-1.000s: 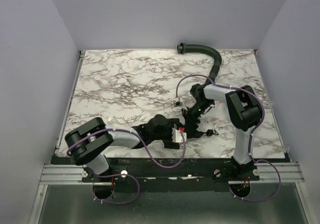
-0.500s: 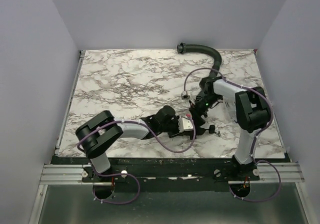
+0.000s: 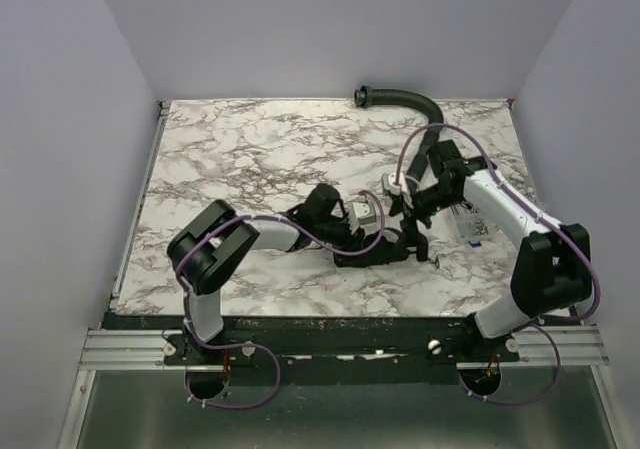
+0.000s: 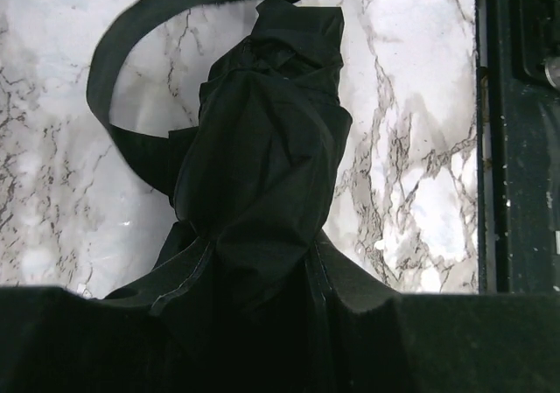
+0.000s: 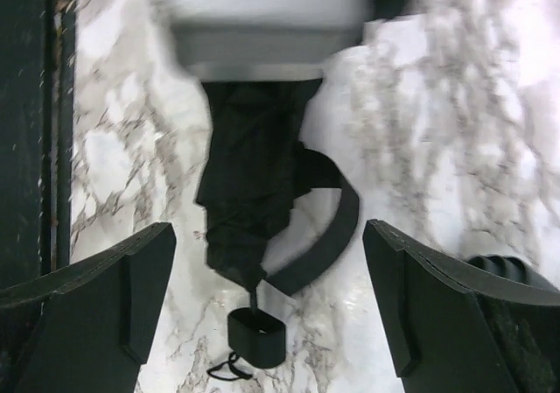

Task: Put away the umbrella

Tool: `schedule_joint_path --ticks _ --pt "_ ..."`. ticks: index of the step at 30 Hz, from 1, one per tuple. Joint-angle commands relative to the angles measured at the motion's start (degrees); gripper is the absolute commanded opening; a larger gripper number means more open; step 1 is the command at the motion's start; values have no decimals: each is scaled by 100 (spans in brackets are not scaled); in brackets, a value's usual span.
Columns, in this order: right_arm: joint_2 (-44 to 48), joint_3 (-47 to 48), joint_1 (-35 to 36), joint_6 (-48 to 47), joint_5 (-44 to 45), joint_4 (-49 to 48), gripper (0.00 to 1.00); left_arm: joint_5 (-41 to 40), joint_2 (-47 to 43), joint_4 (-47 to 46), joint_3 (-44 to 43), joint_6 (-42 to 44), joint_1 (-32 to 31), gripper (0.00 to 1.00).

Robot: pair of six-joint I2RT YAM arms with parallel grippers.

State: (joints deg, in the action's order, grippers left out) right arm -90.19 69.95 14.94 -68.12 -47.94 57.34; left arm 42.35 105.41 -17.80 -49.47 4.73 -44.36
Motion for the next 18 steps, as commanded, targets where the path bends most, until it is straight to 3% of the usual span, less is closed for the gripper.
schedule_joint_path --ticks 1,9,13,18 --pt "398 -874 50 -1382 -609 -159 99 366 823 1765 27 -86 27 13" --pt "1523 -2516 199 -994 -268 -2627 100 683 1355 2146 -344 -317 137 13" --pt "1490 -2802 354 -1164 -98 -2955 100 872 1621 2330 -577 -445 216 13" --pt "1376 -3384 949 -1145 739 -3528 100 1076 1951 2642 -913 -731 278 13"
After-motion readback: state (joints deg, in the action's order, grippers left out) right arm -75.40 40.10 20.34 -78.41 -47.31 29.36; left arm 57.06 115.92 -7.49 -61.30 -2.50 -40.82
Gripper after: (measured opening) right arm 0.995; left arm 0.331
